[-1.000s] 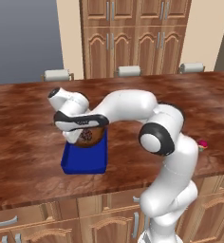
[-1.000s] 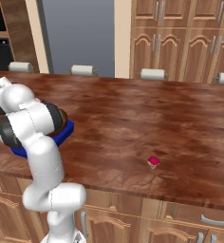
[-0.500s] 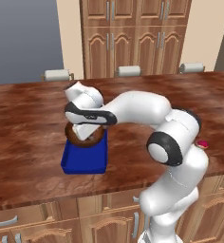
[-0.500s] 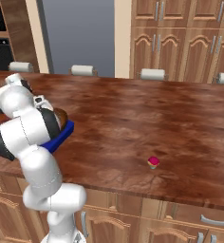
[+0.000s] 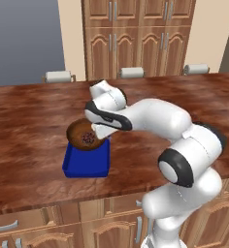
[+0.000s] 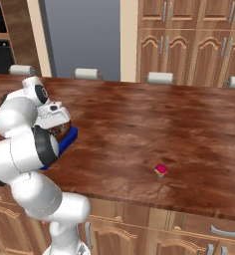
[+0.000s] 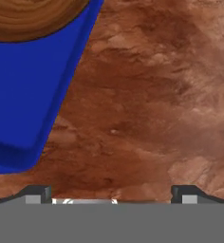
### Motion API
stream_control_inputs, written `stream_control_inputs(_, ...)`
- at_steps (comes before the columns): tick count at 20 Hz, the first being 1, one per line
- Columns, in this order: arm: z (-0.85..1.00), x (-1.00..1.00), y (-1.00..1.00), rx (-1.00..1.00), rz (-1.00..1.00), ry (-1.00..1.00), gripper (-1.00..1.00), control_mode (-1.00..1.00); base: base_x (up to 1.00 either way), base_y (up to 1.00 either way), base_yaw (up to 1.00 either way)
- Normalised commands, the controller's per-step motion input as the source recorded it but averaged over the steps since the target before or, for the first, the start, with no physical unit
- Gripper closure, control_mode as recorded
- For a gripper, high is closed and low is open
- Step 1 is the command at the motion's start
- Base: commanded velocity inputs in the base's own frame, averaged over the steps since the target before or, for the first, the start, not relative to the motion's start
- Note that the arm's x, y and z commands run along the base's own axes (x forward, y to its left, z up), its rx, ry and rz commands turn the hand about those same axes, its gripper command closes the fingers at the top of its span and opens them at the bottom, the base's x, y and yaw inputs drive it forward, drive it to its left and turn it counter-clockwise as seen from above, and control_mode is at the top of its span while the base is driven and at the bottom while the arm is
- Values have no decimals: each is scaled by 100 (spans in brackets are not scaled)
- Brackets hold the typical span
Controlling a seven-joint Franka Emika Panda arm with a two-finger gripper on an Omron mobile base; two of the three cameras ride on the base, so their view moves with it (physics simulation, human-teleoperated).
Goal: Place the bowl with cake and the cupcake onto the tray.
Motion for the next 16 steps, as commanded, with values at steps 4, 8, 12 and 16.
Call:
stream_control_inputs(4,12,-19,-67,0,-12,-20,-100,-100,0,0,0)
stream_control_inputs(8,18,-16,-74,4,-6,-16,-100,-100,0,0,0)
stream_control_inputs(12,4,-8,-88,10,0,-12,-100,-100,0,0,0)
stream_control_inputs(16,1,-2,-88,11,0,-10,-100,-100,0,0,0)
